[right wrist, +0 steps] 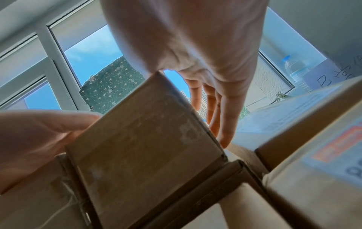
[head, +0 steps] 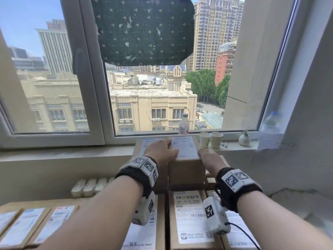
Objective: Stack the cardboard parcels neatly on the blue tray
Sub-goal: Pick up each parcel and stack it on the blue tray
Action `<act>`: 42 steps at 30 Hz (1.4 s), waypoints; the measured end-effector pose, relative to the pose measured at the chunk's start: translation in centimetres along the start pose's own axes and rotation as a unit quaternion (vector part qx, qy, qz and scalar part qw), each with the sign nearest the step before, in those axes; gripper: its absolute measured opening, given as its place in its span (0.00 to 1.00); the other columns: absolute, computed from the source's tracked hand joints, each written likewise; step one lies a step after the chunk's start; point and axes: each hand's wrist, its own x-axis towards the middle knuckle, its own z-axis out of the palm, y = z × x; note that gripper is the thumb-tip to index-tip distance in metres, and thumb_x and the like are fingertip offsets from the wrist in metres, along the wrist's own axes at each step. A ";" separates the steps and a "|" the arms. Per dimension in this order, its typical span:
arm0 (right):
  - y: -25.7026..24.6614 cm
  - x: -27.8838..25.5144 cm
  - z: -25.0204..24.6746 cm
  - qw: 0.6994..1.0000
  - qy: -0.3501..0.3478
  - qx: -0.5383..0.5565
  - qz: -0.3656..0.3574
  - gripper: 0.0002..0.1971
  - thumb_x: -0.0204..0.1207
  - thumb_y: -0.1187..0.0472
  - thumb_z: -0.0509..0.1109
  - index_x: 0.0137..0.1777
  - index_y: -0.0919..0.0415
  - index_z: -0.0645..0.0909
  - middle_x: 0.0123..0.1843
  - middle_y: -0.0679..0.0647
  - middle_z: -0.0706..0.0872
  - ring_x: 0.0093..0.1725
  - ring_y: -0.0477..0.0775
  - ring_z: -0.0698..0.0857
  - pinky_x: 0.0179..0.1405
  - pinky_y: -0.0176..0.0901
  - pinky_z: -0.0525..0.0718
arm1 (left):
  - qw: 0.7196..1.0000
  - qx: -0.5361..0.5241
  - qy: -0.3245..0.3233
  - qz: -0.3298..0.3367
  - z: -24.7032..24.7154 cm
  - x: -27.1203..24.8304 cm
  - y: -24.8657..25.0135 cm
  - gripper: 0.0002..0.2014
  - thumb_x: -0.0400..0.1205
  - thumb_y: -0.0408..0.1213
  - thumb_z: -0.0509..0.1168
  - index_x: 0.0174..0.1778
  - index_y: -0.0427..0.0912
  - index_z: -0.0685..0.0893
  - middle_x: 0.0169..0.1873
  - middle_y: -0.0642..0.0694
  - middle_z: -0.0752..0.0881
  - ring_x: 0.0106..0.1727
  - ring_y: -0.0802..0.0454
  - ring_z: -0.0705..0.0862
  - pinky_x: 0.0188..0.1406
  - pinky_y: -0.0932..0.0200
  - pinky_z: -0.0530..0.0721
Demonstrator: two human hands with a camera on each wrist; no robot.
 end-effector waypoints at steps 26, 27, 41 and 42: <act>-4.1 -9.6 0.0 0.887 0.079 -0.368 -0.268 0.22 0.81 0.56 0.61 0.75 0.57 0.74 0.75 0.55 0.76 0.76 0.58 0.71 0.76 0.58 0.72 | 0.995 0.074 0.073 -0.001 -2.7 -6.7 0.4 0.25 0.88 0.38 0.53 0.84 0.48 0.63 0.84 0.50 0.63 0.84 0.52 0.60 0.85 0.50 0.57; -4.1 -10.2 0.3 0.884 0.079 -0.367 -0.278 0.21 0.81 0.56 0.62 0.74 0.57 0.75 0.74 0.55 0.76 0.76 0.58 0.71 0.75 0.58 0.72 | 0.994 0.080 0.079 -0.005 -2.8 -7.4 0.1 0.25 0.88 0.39 0.53 0.84 0.48 0.63 0.84 0.50 0.63 0.84 0.51 0.60 0.85 0.49 0.57; -4.9 -16.6 8.8 0.836 0.052 -0.373 -0.398 0.16 0.82 0.57 0.61 0.66 0.58 0.80 0.65 0.55 0.82 0.66 0.56 0.76 0.69 0.51 0.74 | 0.982 0.121 0.125 -0.072 -4.8 -15.8 -7.4 0.24 0.87 0.41 0.56 0.81 0.48 0.68 0.80 0.48 0.69 0.81 0.48 0.67 0.80 0.42 0.66; -5.0 -17.1 9.7 0.836 0.046 -0.371 -0.402 0.15 0.82 0.57 0.61 0.65 0.58 0.81 0.64 0.55 0.82 0.65 0.56 0.76 0.67 0.49 0.75 | 0.982 0.121 0.123 -0.076 -5.1 -16.3 -8.4 0.24 0.87 0.42 0.56 0.81 0.48 0.68 0.81 0.49 0.69 0.81 0.48 0.67 0.80 0.44 0.66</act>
